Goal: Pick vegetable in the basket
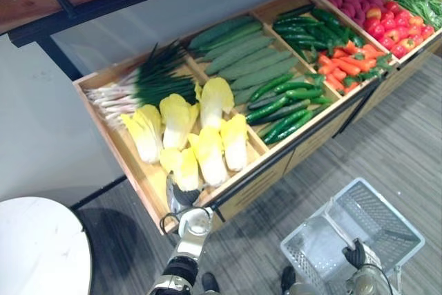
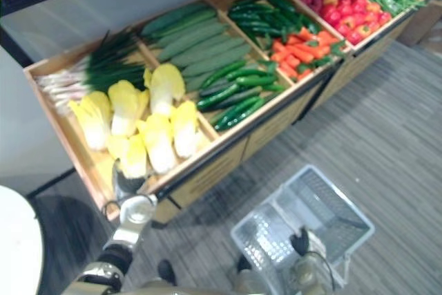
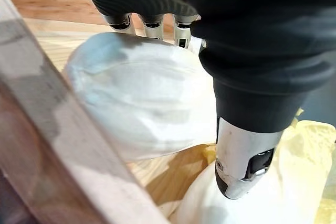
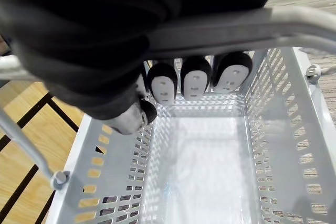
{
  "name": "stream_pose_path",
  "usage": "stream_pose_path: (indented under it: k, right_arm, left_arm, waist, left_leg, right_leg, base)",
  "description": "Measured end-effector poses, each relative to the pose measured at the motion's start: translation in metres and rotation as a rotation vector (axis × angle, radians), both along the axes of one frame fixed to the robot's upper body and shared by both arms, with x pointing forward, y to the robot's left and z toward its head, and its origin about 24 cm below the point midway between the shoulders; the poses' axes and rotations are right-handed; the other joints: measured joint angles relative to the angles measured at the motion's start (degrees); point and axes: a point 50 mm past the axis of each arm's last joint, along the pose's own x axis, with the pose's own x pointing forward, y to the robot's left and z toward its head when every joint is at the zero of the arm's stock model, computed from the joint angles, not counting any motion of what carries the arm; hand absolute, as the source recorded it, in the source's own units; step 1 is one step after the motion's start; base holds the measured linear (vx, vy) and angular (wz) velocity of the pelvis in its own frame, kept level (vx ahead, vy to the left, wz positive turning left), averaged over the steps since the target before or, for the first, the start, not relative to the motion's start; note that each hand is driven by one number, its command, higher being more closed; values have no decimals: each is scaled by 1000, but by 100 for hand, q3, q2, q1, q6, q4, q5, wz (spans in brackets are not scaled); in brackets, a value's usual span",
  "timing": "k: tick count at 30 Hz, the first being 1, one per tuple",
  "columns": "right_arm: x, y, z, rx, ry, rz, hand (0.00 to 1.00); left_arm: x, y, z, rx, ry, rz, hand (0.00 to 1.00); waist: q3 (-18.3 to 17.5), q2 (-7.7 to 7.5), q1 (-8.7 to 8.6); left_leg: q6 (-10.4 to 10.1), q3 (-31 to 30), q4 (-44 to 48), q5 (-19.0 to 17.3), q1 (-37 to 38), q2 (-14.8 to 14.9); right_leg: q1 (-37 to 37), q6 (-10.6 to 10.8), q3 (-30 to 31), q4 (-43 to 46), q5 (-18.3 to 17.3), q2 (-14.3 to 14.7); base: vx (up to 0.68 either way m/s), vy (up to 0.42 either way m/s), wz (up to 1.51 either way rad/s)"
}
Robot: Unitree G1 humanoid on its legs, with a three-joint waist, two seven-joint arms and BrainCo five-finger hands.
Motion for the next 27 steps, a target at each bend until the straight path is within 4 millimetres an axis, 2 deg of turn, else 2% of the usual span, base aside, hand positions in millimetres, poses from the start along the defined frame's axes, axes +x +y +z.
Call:
stream_pose_path:
  k: [2, 9, 20, 26, 27]
  right_arm:
    - [1, 0, 1, -3, -5, -1, 100]
    - [-1, -1, 0, -14, -11, -11, 100]
    - [5, 1, 3, -28, -26, 47, 100]
    - [11, -2, 6, -44, -35, 74, 100]
    - [11, -1, 6, -43, -35, 81, 100]
  left_arm:
    - [-7, 6, -10, 14, 55, 27, 0]
    - [-20, 16, -26, 44, 149, 90, 0]
    - [-20, 20, -27, 94, 182, 127, 0]
    - [-16, 20, -24, 96, 189, 148, 0]
    - [-16, 21, -24, 99, 188, 155, 100]
  waist:
    - [-3, 32, -81]
    - [1, 79, -88]
    - [19, 96, -85]
    - [47, 170, -88]
    - [48, 168, -87]
  left_leg:
    - [0, 10, 0, 0, 10, 3]
    - [-8, 112, -1, -6, 64, 13]
    - [-66, 346, -2, -71, -8, 71]
    - [-66, 412, -1, -70, -146, 99]
    - [-69, 434, -2, -72, -145, 110]
  right_leg:
    - [1, 2, 11, 0, 1, 3]
    - [0, 3, 93, -10, 3, 15]
    - [-238, -10, 365, -49, 54, 96]
    - [-426, -35, 465, -86, 124, 139]
    - [-436, -39, 482, -96, 130, 152]
  base:
    - [3, -2, -2]
    - [16, -5, -7]
    - [7, -8, -12]
    - [8, -15, -10]
    - [11, -22, -11]
